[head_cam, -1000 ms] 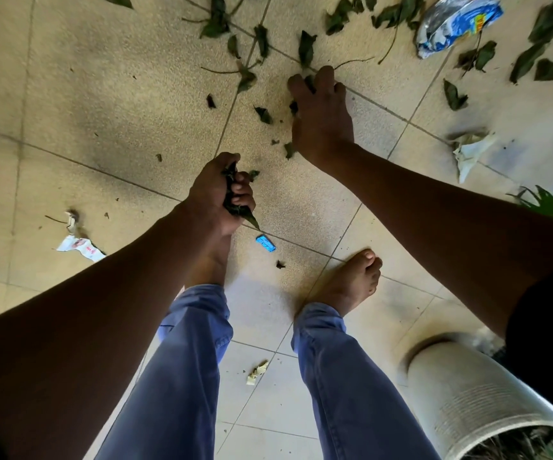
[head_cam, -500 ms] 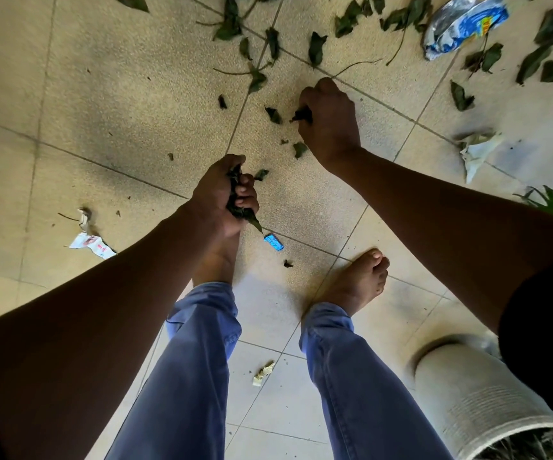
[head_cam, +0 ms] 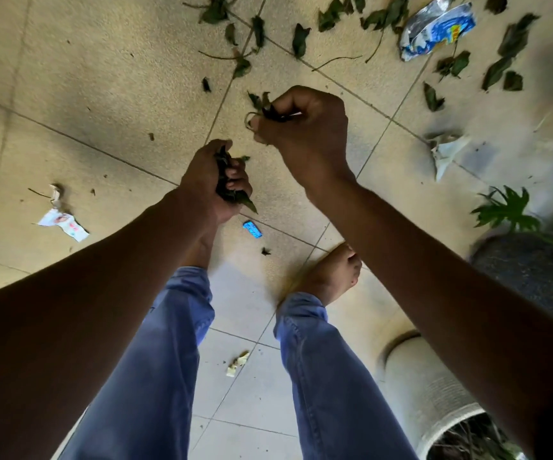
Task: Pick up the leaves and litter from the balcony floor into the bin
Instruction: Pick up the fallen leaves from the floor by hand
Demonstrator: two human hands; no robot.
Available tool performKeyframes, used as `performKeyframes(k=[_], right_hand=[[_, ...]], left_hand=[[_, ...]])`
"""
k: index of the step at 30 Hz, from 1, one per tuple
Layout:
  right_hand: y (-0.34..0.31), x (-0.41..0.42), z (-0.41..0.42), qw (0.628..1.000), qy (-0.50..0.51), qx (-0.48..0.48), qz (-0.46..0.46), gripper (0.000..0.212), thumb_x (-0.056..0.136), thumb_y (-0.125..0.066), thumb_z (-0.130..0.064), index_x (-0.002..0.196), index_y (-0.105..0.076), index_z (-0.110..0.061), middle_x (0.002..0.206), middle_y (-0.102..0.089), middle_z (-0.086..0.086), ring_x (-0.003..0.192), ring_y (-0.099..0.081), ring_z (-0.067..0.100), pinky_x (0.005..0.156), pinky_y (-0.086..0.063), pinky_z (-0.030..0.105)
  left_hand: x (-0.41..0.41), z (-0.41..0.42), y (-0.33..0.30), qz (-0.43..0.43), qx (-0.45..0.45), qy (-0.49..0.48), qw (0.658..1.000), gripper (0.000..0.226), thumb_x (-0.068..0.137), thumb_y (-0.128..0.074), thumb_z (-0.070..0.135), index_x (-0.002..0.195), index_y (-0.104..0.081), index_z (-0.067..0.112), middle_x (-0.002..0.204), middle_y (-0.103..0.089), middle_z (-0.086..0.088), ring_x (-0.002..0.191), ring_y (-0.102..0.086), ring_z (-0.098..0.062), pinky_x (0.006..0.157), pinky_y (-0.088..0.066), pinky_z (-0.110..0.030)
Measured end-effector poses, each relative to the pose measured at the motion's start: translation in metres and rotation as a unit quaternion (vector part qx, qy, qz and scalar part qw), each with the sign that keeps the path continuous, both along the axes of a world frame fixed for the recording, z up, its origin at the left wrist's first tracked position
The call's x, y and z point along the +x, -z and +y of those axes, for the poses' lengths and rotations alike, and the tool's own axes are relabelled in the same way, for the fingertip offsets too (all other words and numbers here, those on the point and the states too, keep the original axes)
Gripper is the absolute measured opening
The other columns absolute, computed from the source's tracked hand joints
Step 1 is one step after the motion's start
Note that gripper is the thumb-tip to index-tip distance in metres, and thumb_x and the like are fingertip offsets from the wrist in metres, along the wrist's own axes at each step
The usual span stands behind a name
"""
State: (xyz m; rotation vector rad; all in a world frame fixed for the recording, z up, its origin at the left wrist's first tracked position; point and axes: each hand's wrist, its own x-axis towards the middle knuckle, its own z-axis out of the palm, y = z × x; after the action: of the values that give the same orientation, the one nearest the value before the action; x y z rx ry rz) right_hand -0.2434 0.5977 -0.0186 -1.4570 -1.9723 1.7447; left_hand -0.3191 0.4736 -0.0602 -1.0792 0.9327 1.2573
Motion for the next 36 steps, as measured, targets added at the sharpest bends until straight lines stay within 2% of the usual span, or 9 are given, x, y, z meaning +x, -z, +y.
performKeyframes(k=[5,10,15,17,21,24,27,31,36], right_hand=[[-0.025,0.019,-0.048,0.991,-0.100,0.091,-0.013,0.009,0.065,-0.076,-0.004,0.065,-0.070,-0.011,0.065,-0.068,-0.001,0.063,-0.064,0.017,0.062,-0.054,0.042],[-0.019,0.029,-0.072,0.988,-0.081,0.115,-0.067,0.012,0.067,-0.071,-0.002,0.070,-0.075,-0.012,0.069,-0.070,0.000,0.066,-0.065,0.019,0.063,-0.053,0.042],[-0.019,0.028,-0.091,0.953,-0.185,0.224,-0.088,0.016,0.068,-0.066,0.002,0.073,-0.075,-0.010,0.070,-0.068,0.006,0.065,-0.064,0.025,0.056,-0.046,0.028],[-0.016,0.028,-0.096,0.918,-0.245,0.288,-0.121,0.016,0.063,-0.071,0.004,0.070,-0.071,-0.011,0.069,-0.065,0.005,0.063,-0.061,0.026,0.054,-0.036,0.025],[-0.017,0.024,-0.107,0.901,-0.296,0.286,-0.133,0.018,0.061,-0.072,0.005,0.075,-0.070,-0.006,0.075,-0.064,0.009,0.070,-0.061,0.030,0.053,-0.047,0.031],[-0.021,0.019,-0.116,0.892,-0.333,0.282,-0.122,0.024,0.074,-0.057,0.001,0.091,-0.073,-0.004,0.092,-0.066,0.011,0.085,-0.063,0.030,0.064,-0.054,0.036],[-0.025,0.017,-0.128,0.871,-0.397,0.261,-0.121,0.034,0.084,-0.053,0.000,0.115,-0.068,-0.004,0.113,-0.065,0.012,0.106,-0.060,0.031,0.085,-0.048,0.035],[-0.035,0.015,-0.137,0.926,-0.297,0.207,-0.105,0.009,0.075,-0.066,0.000,0.080,-0.067,-0.007,0.080,-0.066,0.011,0.076,-0.063,0.031,0.059,-0.036,0.032],[-0.037,0.012,-0.145,0.986,-0.096,0.115,-0.074,0.016,0.062,-0.051,-0.009,0.066,-0.066,-0.005,0.068,-0.060,0.009,0.061,-0.053,0.022,0.055,-0.033,0.031]], left_hand=[[0.008,0.010,-0.021,0.048,0.047,0.074,0.995,0.051,0.100,-0.048,0.034,0.055,-0.063,0.016,0.058,-0.058,0.001,0.056,-0.057,-0.013,0.059,-0.045,-0.021],[0.019,0.002,-0.029,0.065,0.038,0.090,0.993,0.068,0.105,-0.045,0.038,0.042,-0.056,0.015,0.045,-0.052,0.001,0.041,-0.057,-0.011,0.044,-0.046,-0.016],[0.028,-0.015,-0.031,0.061,0.014,0.022,0.998,0.044,0.105,-0.046,0.038,0.074,-0.064,0.012,0.066,-0.061,-0.002,0.059,-0.066,-0.013,0.058,-0.055,-0.019],[0.030,-0.019,-0.033,0.076,-0.016,0.057,0.995,0.036,0.105,-0.043,0.039,0.082,-0.059,0.016,0.068,-0.062,-0.001,0.060,-0.065,-0.013,0.058,-0.051,-0.018],[0.028,-0.030,-0.033,0.173,-0.091,0.190,0.962,0.025,0.105,-0.042,0.038,0.088,-0.052,0.023,0.082,-0.055,0.003,0.065,-0.056,-0.011,0.052,-0.044,-0.021],[0.020,-0.040,-0.027,0.153,-0.059,0.134,0.977,0.037,0.106,-0.039,0.034,0.075,-0.053,0.019,0.068,-0.055,0.002,0.053,-0.060,-0.010,0.049,-0.046,-0.015],[0.010,-0.048,-0.023,0.165,-0.041,0.114,0.979,0.056,0.105,-0.041,0.032,0.053,-0.056,0.019,0.059,-0.056,0.001,0.057,-0.059,-0.011,0.062,-0.049,-0.018],[0.011,-0.054,-0.030,0.167,-0.003,0.130,0.977,0.067,0.103,-0.036,0.022,0.037,-0.049,0.021,0.042,-0.046,0.004,0.039,-0.048,-0.007,0.045,-0.041,-0.013],[0.018,-0.063,-0.027,0.183,-0.042,0.162,0.969,0.042,0.102,-0.039,0.017,0.060,-0.036,0.017,0.044,-0.041,0.000,0.037,-0.046,-0.009,0.048,-0.041,-0.022]])
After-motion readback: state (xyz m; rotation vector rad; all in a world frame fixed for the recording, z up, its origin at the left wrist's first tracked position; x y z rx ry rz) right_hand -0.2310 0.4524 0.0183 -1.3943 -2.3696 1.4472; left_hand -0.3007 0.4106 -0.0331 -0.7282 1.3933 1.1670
